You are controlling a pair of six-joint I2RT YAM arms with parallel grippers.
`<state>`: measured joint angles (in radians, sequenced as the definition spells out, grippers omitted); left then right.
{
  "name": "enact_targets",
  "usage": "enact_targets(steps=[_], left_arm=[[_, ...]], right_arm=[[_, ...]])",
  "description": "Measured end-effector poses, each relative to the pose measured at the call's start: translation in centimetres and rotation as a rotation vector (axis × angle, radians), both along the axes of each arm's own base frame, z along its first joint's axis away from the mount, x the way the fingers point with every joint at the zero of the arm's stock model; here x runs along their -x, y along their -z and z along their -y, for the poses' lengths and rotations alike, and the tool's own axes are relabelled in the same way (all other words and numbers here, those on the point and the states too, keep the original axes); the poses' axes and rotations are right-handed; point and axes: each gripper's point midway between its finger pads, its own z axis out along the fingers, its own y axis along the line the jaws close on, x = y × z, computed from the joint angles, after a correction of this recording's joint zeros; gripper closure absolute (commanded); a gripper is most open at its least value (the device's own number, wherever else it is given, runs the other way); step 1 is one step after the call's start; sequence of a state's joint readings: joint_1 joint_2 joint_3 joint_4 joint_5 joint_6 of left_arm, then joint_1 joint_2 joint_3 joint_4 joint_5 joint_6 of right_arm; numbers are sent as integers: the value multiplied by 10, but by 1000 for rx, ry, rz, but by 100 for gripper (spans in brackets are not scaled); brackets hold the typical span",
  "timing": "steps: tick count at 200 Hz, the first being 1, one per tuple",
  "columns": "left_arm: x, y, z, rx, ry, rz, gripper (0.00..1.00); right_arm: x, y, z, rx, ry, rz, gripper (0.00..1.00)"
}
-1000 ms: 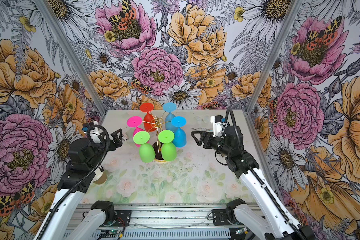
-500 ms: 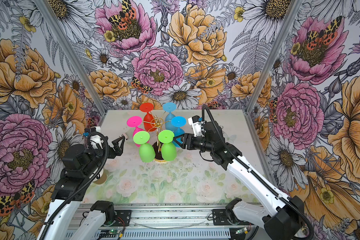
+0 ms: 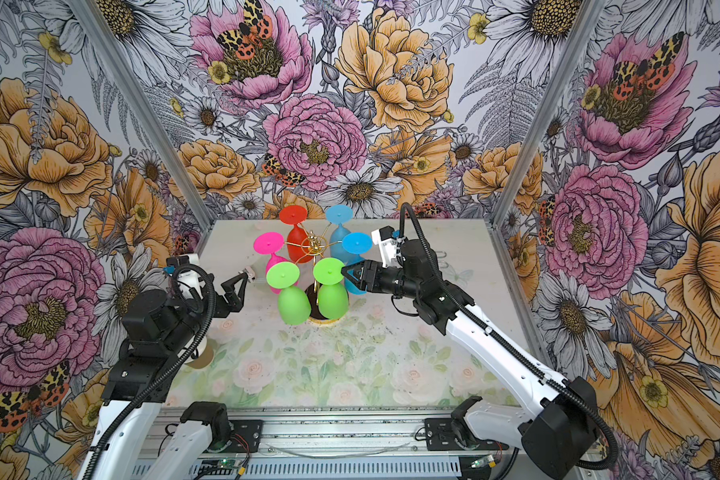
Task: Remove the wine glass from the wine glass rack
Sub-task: 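Reach the right gripper toward the lime-green glass nearest the robot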
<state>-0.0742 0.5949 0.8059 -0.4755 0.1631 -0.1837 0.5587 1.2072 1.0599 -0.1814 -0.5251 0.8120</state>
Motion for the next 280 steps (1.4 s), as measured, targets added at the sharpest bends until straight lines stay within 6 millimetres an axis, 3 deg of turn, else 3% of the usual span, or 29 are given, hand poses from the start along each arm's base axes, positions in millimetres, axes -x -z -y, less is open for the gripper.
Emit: enact_targets(steps=[68, 112, 280], left_arm=[[-1, 3, -3, 3, -7, -6, 1], [0, 5, -4, 4, -12, -8, 1], [-1, 8, -6, 25, -23, -20, 1]], right_arm=[[-1, -5, -13, -17, -23, 8, 51], [-2, 4, -21, -8, -35, -19, 61], [-1, -11, -14, -31, -2, 14, 87]])
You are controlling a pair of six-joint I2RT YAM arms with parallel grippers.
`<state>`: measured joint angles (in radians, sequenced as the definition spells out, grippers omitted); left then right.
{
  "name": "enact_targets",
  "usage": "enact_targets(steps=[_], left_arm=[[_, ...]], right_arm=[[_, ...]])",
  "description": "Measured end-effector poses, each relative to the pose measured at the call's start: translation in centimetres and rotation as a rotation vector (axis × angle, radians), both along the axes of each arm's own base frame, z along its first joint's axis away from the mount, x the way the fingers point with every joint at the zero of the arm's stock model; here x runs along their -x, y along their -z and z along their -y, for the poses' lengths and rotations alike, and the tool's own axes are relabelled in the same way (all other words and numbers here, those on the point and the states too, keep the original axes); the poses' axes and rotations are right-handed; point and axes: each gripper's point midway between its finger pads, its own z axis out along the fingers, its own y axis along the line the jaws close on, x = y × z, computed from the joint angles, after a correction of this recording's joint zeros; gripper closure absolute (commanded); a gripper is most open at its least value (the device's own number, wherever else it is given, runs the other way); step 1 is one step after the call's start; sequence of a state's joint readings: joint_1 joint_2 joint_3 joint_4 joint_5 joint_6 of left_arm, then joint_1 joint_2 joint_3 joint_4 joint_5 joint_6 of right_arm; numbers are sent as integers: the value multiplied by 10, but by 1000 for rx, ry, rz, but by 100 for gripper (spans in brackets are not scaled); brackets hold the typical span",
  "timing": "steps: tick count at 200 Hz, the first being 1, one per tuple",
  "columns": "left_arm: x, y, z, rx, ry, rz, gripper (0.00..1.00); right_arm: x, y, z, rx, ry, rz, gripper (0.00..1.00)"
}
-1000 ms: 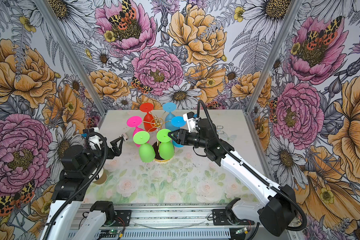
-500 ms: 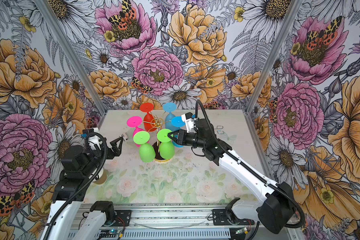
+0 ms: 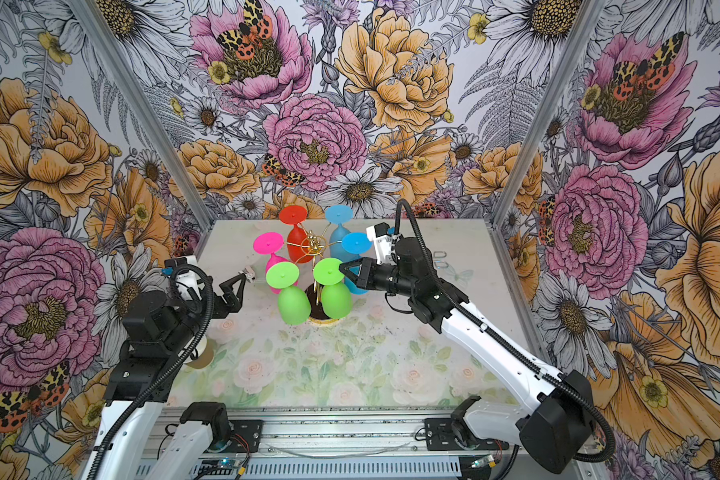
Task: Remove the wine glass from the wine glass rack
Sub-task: 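Close the right gripper on the green glass foot and tilt it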
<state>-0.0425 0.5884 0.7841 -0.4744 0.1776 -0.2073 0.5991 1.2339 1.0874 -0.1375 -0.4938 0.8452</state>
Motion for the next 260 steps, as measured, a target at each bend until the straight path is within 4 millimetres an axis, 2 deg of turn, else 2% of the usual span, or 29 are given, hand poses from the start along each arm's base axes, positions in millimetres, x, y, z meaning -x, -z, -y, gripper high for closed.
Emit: enact_targets(steps=[75, 161, 215, 260], left_arm=[[0, 3, 0, 3, -2, -7, 1], [0, 4, 0, 3, -2, -9, 1], [0, 4, 0, 3, -2, -9, 1], [0, 4, 0, 3, -2, -9, 1]], right_arm=[[5, -11, 4, -19, 0, 22, 100], [6, -13, 4, -27, 3, 15, 100], [3, -29, -2, -117, 7, 16, 100], [-5, -33, -5, -169, 26, -1, 100]])
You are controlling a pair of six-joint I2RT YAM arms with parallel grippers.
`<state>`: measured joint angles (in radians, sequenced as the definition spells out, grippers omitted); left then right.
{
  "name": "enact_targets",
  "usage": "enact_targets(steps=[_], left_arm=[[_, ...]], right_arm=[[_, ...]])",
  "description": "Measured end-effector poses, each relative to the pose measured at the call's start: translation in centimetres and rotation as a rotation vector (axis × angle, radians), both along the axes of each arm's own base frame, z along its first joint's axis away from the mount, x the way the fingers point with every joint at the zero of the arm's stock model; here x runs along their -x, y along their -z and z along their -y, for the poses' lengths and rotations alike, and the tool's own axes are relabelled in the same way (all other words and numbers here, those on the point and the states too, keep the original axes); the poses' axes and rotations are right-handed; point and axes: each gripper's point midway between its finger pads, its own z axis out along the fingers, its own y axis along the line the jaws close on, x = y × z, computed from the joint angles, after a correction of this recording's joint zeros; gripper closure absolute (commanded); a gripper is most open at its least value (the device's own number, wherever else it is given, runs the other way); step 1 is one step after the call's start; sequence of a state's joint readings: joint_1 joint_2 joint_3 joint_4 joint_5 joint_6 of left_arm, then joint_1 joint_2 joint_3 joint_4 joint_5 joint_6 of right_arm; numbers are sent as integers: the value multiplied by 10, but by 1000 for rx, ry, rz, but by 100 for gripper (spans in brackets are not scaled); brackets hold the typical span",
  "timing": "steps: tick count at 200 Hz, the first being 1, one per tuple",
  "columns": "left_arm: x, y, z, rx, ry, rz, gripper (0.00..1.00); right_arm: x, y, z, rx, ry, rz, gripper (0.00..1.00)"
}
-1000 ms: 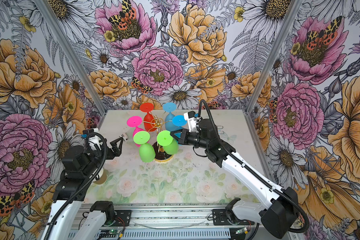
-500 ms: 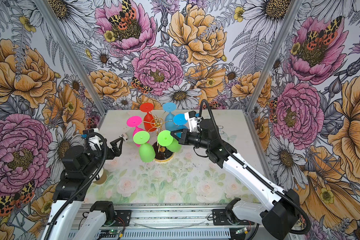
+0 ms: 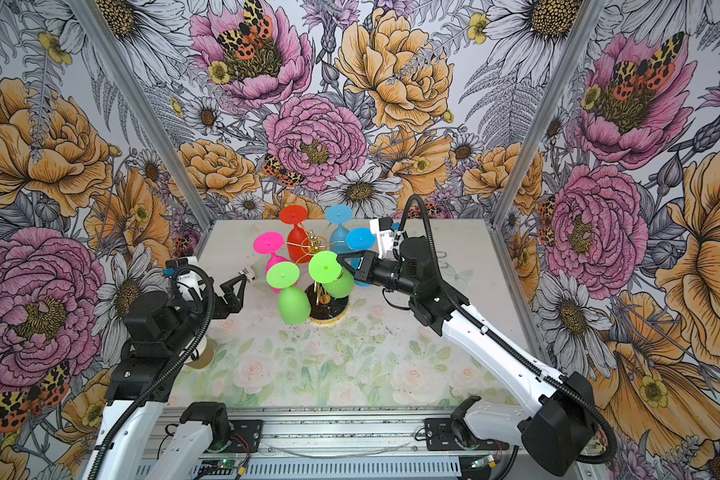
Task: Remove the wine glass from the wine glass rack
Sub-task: 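Close the right gripper on the green glass foot and tilt it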
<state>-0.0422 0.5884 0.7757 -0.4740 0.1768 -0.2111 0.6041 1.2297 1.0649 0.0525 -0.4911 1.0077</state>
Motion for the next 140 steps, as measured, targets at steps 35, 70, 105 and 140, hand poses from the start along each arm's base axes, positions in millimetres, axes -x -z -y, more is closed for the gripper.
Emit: enact_targets(steps=[35, 70, 105, 140], left_arm=[[0, 0, 0, 0, -2, 0, 1], [0, 0, 0, 0, -2, 0, 1], [0, 0, 0, 0, -2, 0, 1], [0, 0, -2, 0, -6, 0, 1]], right_arm=[[-8, -1, -4, -36, 15, -16, 100], [-16, 3, -6, -53, 36, -35, 100], [-20, 4, -5, -63, 56, -42, 100], [-22, 5, -6, -68, 59, -44, 100]])
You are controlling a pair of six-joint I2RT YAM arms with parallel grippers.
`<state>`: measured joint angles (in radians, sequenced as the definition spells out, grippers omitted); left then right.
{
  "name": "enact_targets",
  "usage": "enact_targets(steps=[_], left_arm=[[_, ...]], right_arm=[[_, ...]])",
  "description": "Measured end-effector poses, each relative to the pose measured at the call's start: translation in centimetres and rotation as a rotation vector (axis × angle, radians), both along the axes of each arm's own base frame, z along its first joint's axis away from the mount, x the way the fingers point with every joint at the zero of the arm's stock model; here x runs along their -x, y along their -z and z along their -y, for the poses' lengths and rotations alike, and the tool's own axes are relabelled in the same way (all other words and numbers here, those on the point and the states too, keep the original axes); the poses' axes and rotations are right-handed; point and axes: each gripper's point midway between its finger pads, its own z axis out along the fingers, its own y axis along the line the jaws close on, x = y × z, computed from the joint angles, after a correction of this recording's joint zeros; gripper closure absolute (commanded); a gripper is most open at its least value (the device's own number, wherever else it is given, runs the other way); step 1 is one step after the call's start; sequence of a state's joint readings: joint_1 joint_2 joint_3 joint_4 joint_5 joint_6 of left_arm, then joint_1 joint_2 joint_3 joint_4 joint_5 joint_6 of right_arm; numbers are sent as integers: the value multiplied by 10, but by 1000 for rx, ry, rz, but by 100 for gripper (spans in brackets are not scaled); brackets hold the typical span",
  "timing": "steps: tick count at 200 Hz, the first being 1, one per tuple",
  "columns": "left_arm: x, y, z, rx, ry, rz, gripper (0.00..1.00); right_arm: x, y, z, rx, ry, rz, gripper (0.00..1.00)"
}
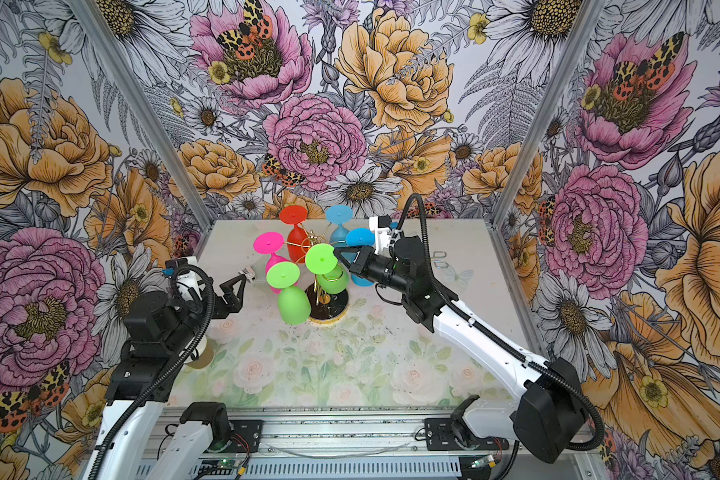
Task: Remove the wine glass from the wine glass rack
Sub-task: 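Close the right gripper on the green glass foot and tilt it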
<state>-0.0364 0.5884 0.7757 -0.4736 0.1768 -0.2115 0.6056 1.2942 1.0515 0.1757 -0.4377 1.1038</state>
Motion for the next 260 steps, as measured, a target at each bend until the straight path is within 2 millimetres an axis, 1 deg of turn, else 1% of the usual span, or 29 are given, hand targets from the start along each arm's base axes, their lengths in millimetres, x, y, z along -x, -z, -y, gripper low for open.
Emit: enact_targets(steps=[46, 75, 103, 145, 178, 220, 260], left_arm=[[0, 0, -1, 0, -2, 0, 1], [-1, 1, -1, 1, -3, -3, 1], [-1, 1, -1, 2, -3, -3, 1], [-1, 1, -1, 2, -3, -3, 1], [-1, 1, -1, 3, -3, -3, 1], [0, 1, 1, 23, -1, -8, 1], [6, -1, 12, 58, 63, -9, 3]], right_arm=[[-2, 6, -3, 6, -5, -15, 100], [1, 9, -7, 9, -28, -21, 100], [6, 10, -11, 16, -49, -20, 100], [15, 23, -16, 68, -86, -25, 100], [24, 25, -20, 102, -118, -6, 100], [38, 27, -14, 152, -140, 11, 100], [45, 25, -9, 175, -147, 29, 100]])
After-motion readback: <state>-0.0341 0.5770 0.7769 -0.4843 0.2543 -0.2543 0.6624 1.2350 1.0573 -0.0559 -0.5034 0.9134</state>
